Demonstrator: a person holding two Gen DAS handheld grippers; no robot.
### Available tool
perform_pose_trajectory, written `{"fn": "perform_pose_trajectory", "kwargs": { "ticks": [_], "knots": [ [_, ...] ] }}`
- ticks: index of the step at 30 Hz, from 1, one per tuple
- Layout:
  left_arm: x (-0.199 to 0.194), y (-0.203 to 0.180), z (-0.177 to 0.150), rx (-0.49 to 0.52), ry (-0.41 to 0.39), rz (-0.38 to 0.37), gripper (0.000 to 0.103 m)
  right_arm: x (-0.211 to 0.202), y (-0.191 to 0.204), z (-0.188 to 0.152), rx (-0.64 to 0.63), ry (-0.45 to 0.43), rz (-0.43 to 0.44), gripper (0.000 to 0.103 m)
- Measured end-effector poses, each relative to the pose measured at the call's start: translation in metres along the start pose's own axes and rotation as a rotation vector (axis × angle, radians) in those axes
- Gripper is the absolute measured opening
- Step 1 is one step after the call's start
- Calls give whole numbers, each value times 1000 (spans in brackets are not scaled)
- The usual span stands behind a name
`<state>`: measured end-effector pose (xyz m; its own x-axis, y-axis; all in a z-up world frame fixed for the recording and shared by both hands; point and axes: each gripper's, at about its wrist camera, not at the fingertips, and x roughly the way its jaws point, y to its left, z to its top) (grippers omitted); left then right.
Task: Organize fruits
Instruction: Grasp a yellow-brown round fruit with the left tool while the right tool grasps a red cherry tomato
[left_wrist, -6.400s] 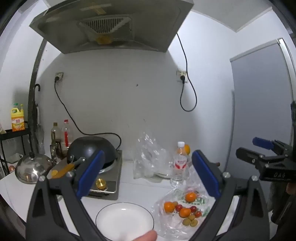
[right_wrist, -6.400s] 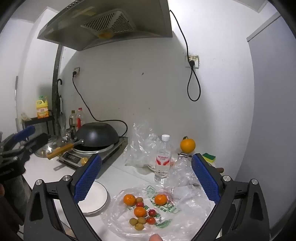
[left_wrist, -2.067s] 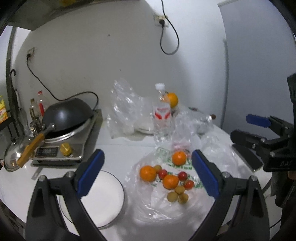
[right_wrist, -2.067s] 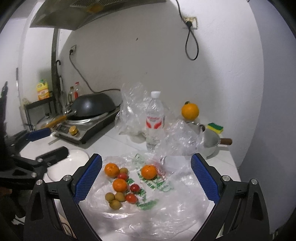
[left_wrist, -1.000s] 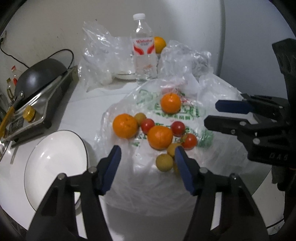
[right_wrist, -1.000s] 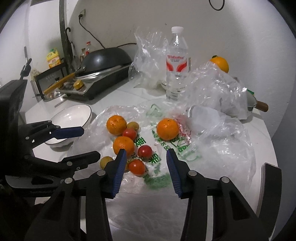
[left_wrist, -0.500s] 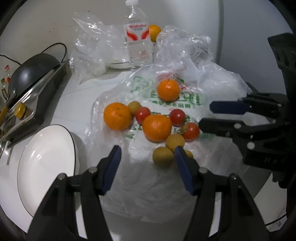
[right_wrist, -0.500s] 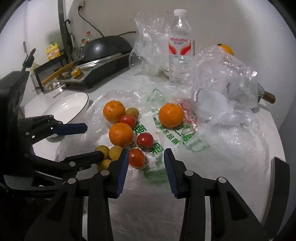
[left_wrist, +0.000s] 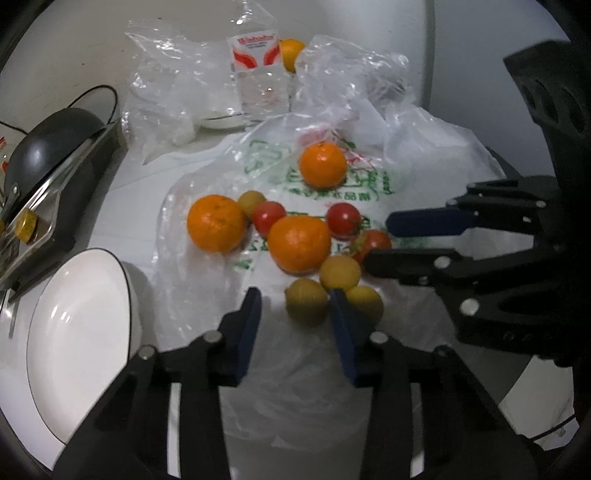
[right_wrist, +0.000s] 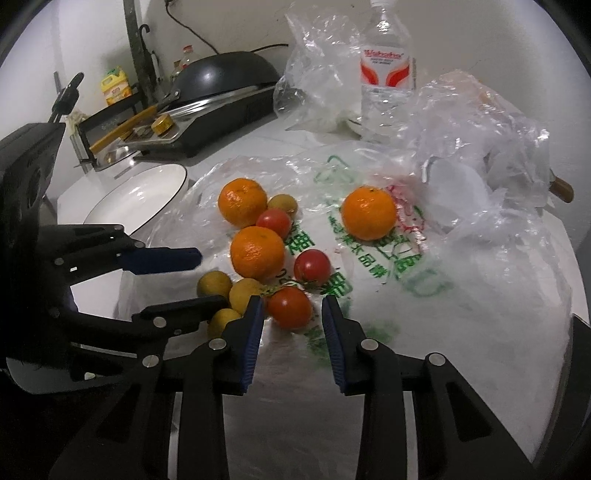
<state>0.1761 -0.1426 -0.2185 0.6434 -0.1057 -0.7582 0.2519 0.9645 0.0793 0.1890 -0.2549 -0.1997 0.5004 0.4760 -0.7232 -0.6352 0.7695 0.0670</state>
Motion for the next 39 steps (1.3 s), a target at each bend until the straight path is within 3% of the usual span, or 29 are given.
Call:
{"fn": "perform_pose_trajectory", "kwargs": {
  "ticks": [8,11,29,33,39],
  "knots": [
    [3,0,-1,4,7,-17,34,7,-1,1,3,23,2,35],
    [4,1,-2,-7,7,-25,33,9,-1,2,1,29,4,28],
    [-4,9,-2,-39,-21,-92,26,-7,3,8,-7,-4,-43,28],
    [7,12,-3,-59,26,-99,27,-10,4,6,-6,-5,-49,28],
    [0,15,-2,-68,-21,-103,26,-15,2,5,1,-10,-63,28]
  ]
}}
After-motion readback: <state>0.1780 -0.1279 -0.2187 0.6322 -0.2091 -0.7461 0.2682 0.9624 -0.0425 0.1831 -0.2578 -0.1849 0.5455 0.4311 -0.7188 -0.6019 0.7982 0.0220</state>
